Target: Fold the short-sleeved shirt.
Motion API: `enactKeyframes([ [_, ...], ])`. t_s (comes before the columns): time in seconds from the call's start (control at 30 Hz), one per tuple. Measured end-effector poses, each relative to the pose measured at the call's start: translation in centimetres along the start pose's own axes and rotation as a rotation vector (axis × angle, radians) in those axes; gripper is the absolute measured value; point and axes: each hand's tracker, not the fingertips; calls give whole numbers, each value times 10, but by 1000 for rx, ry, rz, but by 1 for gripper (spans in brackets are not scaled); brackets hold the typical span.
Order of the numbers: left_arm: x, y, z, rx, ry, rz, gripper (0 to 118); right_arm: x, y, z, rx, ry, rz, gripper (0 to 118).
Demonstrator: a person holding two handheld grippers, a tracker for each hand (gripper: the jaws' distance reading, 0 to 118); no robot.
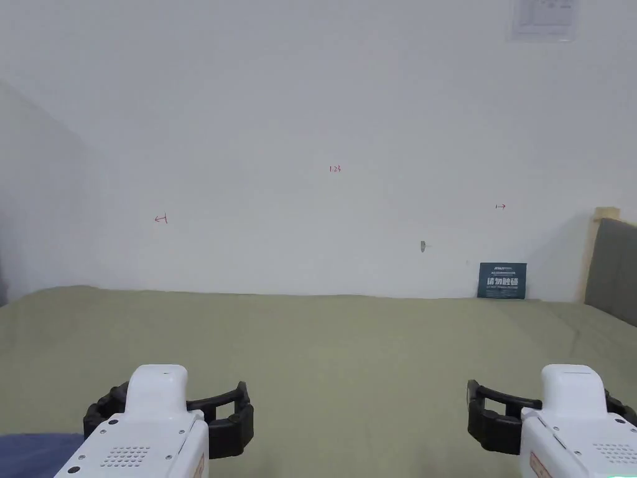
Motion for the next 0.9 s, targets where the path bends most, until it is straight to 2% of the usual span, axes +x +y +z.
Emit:
enactKeyframes([
  [0.23, 1, 4, 0, 4, -16, 6, 118, -3, 0, 0, 1, 25, 6, 118],
  [0.43, 1, 7, 2, 20, -9, -4, 118, -2, 3, -1, 3, 18, -19, 118],
  [0.63, 4, 5, 1, 13, -20, -8, 118, -5, 0, -4, -3, 15, 3, 118],
  [0.9, 5, 5, 0, 13, -17, -26, 118, -3, -3, -5, -18, 6, -17, 118],
])
